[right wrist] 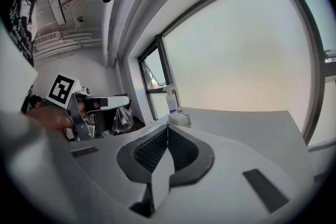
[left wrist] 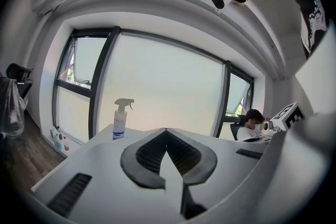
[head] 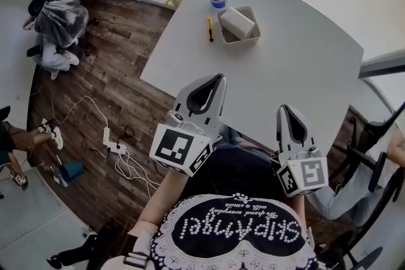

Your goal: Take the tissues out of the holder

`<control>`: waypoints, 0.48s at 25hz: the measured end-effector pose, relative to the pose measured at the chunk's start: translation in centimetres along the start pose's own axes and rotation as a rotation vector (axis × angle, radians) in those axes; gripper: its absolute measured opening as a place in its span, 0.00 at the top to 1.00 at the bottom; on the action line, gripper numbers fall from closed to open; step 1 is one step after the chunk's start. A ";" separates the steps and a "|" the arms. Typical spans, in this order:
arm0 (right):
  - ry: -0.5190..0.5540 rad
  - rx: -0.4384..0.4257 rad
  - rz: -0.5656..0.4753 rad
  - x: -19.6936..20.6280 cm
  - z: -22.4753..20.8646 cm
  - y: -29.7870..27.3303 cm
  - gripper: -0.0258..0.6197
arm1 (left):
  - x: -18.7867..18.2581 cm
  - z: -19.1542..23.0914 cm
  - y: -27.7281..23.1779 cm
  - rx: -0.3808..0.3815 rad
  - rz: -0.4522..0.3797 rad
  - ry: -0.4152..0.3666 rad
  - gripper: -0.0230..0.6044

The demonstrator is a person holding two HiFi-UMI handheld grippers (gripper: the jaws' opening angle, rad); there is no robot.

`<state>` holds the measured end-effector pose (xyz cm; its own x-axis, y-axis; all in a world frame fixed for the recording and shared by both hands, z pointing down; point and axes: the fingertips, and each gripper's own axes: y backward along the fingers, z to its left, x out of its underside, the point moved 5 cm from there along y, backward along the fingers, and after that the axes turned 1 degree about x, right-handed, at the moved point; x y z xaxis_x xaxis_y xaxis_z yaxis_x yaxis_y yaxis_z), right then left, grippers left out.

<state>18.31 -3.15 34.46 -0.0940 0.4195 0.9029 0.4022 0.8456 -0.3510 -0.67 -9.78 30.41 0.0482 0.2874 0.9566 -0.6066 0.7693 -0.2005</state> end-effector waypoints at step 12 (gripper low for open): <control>0.008 0.029 -0.021 -0.3 1.2 0.6 0.94 | -0.8 0.3 1.0 0.016 -0.015 -0.004 0.96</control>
<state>17.51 -2.42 33.68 -0.0947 0.3989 0.9121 0.3733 0.8636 -0.3390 -1.53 -9.44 29.54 0.0545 0.2735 0.9603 -0.6182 0.7645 -0.1827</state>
